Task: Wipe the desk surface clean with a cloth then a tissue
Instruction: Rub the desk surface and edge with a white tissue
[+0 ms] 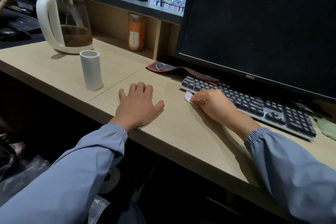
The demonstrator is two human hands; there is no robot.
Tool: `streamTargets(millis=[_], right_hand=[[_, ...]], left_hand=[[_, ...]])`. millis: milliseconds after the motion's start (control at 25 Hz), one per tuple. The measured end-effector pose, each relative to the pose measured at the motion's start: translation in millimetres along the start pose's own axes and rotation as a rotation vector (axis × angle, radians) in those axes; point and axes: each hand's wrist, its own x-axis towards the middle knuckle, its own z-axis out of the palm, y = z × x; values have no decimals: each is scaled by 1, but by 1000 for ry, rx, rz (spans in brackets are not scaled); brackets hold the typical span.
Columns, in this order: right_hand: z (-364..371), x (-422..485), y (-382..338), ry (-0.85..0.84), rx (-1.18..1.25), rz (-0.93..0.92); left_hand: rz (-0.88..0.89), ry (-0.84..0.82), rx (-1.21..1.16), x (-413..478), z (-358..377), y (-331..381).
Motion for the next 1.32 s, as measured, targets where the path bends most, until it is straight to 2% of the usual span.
streamTargets(millis=[160, 360, 640, 840, 1080, 1240, 1320], right_hand=[[2, 12, -4, -46, -143, 24], [3, 9, -12, -39, -104, -64], [4, 26, -19, -79, -196, 11], [-11, -10, -27, -76, -107, -151], [5, 19, -25, -86, -310, 68], [-9, 7, -40, -58, -198, 73], [-18, -24, -72, -33, -39, -59]], left_hand=[[-3, 0, 1, 0, 0, 1], [-1, 13, 5, 0, 0, 1], [-1, 7, -5, -2, -2, 0], [-1, 10, 2, 0, -1, 1], [-1, 4, 3, -1, -2, 1], [2, 4, 2, -2, -2, 2], [0, 3, 10, -1, -2, 1]])
